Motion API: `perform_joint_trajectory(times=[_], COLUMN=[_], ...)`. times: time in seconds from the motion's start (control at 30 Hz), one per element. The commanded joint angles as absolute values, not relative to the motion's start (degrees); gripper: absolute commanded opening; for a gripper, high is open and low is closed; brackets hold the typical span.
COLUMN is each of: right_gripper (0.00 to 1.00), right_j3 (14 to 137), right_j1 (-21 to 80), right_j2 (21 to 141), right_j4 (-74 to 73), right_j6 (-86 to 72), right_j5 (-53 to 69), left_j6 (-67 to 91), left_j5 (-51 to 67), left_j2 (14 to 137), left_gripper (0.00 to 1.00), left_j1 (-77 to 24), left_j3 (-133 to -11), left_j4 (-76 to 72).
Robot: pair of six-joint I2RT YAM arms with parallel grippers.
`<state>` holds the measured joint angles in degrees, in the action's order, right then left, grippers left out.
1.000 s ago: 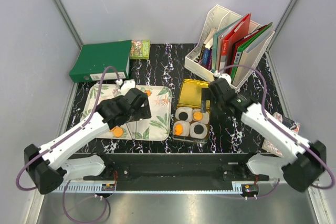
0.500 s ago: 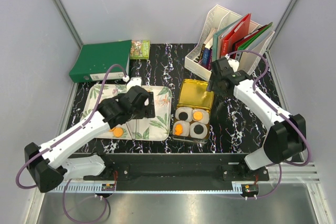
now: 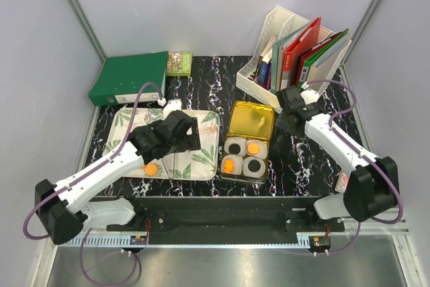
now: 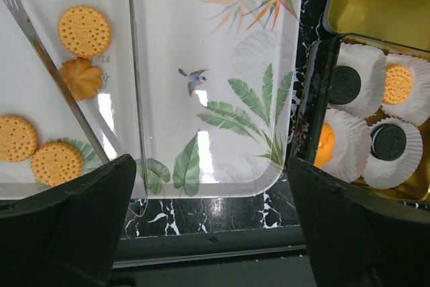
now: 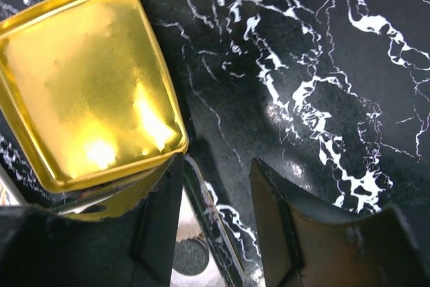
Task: Pack the cookies
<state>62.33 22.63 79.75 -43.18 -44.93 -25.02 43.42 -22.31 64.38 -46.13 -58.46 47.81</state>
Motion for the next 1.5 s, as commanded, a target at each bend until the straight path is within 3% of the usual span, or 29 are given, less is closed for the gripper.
perform_joint_trajectory(times=[0.0, 0.37, 0.6, 0.83, 1.23, 1.47], right_gripper=[0.52, 0.6, 0.59, 0.5, 0.44, 0.31], right_j3=[60.82, 54.76, 53.96, 54.23, 54.58, 52.3], right_j1=[19.96, 19.86, 19.86, 19.78, 19.78, 19.78], right_j2=[81.2, 84.2, 86.39, 92.36, 98.87, 99.67], right_j4=[-38.23, -24.44, -21.71, -18.2, -13.54, -12.39], right_j6=[-46.58, -46.41, -43.42, -42.45, -43.07, -43.59], right_j5=[-25.85, -16.27, -15.56, -15.12, -14.15, -13.53], left_j6=[45.09, 43.07, 43.15, 43.95, 41.4, 40.43], left_j5=[-22.59, -17.67, -18.37, -15.91, -16.17, -17.14], left_j2=[65.56, 65.13, 64.07, 66.44, 68.64, 68.56], left_gripper=[0.99, 0.99, 0.99, 0.99, 0.99, 0.99], left_j1=[-46.05, -46.14, -46.14, -46.14, -46.14, -46.05], left_j3=[-59.59, -60.21, -56.25, -56.95, -58.71, -58.98], left_j4=[47.29, 46.93, 44.38, 44.47, 45.88, 46.76])
